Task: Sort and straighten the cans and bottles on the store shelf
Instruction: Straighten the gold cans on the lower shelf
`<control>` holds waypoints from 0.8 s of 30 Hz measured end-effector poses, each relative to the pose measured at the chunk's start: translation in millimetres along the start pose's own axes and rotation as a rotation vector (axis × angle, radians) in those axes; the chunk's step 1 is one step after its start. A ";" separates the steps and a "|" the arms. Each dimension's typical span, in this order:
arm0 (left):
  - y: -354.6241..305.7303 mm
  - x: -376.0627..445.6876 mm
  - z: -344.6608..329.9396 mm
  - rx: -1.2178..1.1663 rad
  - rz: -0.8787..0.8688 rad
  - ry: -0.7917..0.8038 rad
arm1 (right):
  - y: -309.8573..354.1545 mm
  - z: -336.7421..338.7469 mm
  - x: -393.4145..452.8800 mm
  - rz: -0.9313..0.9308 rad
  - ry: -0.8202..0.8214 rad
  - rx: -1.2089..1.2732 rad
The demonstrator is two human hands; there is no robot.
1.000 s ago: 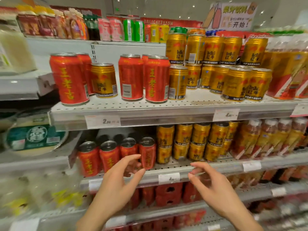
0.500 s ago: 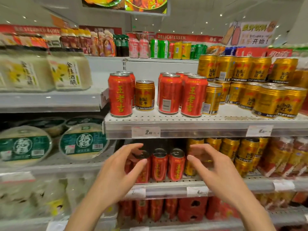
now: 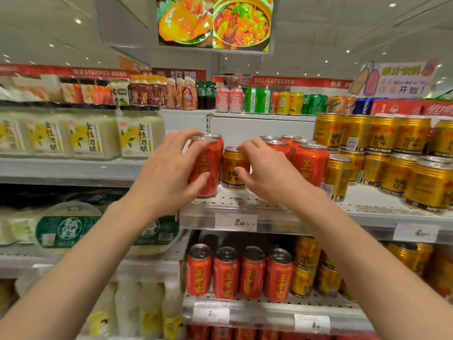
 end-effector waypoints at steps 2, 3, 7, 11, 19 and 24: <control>6.3 3.7 -8.7 -0.006 0.005 0.012 | -1.7 -7.5 12.3 -0.007 0.045 -0.016; 8.2 4.4 -11.1 -0.015 0.005 0.002 | -2.8 -10.2 15.6 -0.014 0.059 -0.016; 9.8 5.6 -13.6 -0.034 0.015 -0.053 | -7.4 -8.2 19.3 -0.027 0.060 0.079; 9.3 4.5 -16.8 -0.055 0.013 -0.073 | -9.3 -1.1 16.9 -0.008 0.025 0.093; 9.3 0.9 -18.8 -0.072 0.020 -0.077 | -17.9 4.7 -2.4 0.076 -0.078 0.281; -0.5 -11.6 -13.5 -0.263 -0.017 -0.171 | -31.9 0.1 -29.1 0.013 -0.053 0.729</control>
Point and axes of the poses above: each hand's wrist, its own x-axis towards the middle knuckle, its own z-axis out of the back of the hand, y = z × x, the point moved 8 cm from there along x, towards the middle knuckle, and after that the axes turned 13 degrees about y, right-handed, at the moved point
